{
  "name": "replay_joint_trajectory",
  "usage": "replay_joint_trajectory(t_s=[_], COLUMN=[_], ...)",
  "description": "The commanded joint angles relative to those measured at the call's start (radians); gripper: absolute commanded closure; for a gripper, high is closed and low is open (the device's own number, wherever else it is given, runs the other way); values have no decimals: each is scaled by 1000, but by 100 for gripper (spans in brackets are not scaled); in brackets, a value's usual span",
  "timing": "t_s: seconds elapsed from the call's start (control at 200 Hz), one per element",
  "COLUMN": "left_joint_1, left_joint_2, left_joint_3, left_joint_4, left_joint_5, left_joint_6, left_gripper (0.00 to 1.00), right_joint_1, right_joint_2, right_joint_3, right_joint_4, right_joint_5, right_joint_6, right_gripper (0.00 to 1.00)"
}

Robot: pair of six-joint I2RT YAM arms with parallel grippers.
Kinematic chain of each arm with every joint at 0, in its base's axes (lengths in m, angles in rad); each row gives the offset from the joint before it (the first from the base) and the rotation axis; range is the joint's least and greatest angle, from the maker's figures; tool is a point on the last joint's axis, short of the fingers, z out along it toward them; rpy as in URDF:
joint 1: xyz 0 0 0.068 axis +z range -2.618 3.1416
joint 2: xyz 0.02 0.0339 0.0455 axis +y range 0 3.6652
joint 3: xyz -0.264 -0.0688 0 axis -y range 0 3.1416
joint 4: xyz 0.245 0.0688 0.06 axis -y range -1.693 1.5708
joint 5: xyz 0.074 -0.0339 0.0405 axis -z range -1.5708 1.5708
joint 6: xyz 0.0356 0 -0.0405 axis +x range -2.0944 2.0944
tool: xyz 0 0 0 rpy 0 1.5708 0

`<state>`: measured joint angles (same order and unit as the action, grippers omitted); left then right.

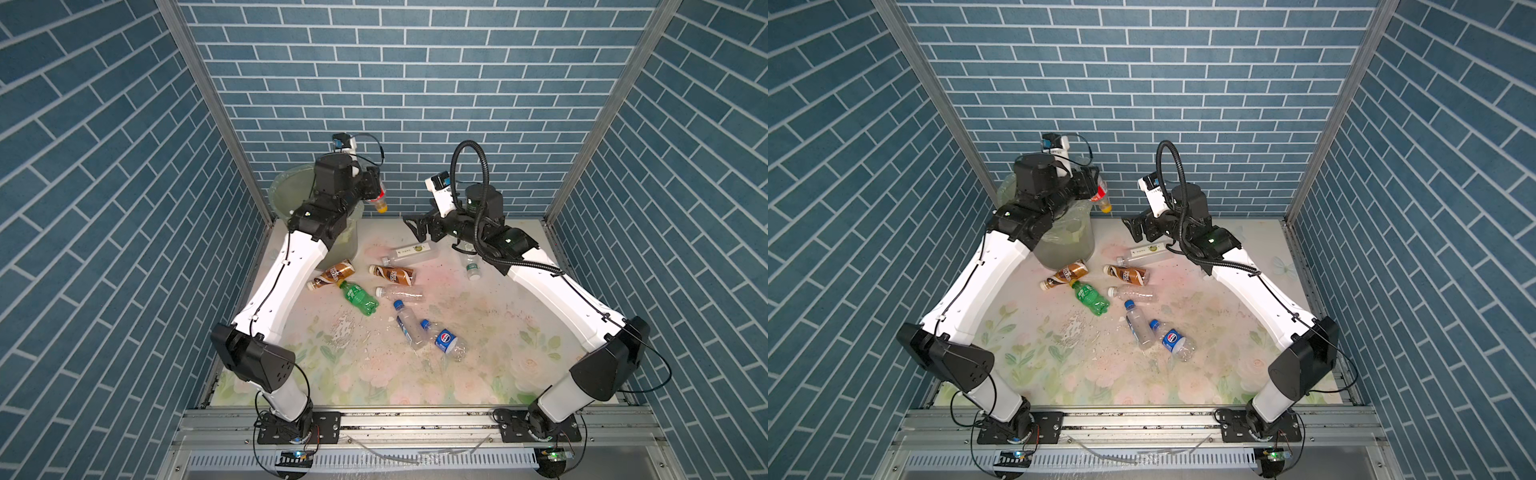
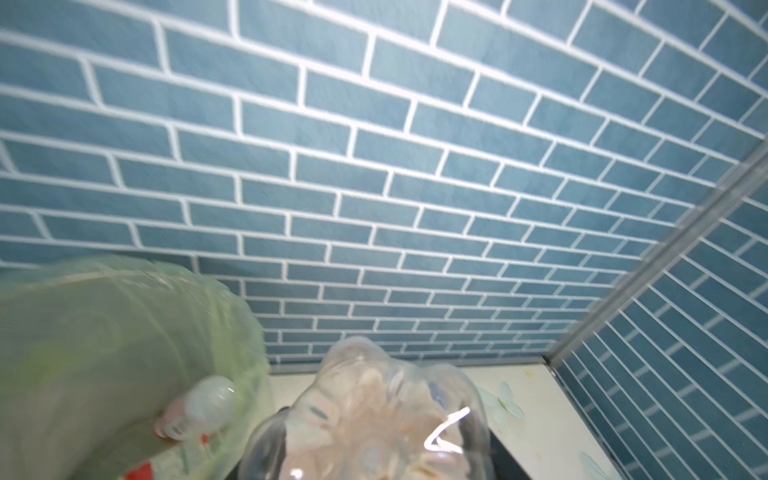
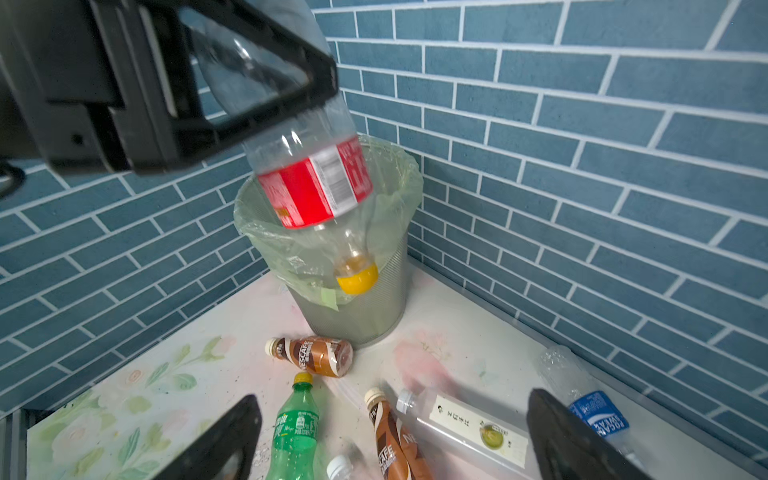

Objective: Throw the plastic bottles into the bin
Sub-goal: 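Carry the red-label bottle over the bin with the left gripper and release it, then withdraw the left gripper from the bin while the right gripper approaches the tea bottle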

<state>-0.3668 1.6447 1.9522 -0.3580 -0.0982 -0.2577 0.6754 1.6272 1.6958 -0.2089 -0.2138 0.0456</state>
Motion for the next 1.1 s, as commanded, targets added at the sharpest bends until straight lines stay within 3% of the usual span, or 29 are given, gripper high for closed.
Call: replay_joint_trajectory(t_s=[0.0,0.26,0.545,0.6,0.645,0.7,0.755,0.81,1.095], left_joint_1=[51,112,183,204,222,242,247,246,195], left_joint_2=[-61,-96,-13,49,113,210,287,311,202], left_joint_3=[84,252,112,139,193,368,522,582,399], left_joint_4=[-10,-35,-3,-61,-149,-315,-437,-470,-354], left_joint_5=[-90,-163,-159,-142,-132,-125,-107,-75,-35], left_joint_6=[163,333,293,247,203,143,115,98,87], left_gripper=[42,41,37,30,18,1,1,1,1], right_joint_1=[12,21,25,26,26,25,26,25,26], right_joint_2=[37,59,48,40,30,15,2,-7,-6], right_joint_3=[89,114,68,55,41,22,5,-7,-38], right_joint_4=[-6,-6,-7,-13,-15,-14,-15,-13,6], right_joint_5=[-38,-44,-38,-32,-27,-20,-13,-7,-1], right_joint_6=[-39,-41,-27,-28,-30,-33,-37,-39,-33], right_gripper=[1,1,1,1,1,1,1,1,1])
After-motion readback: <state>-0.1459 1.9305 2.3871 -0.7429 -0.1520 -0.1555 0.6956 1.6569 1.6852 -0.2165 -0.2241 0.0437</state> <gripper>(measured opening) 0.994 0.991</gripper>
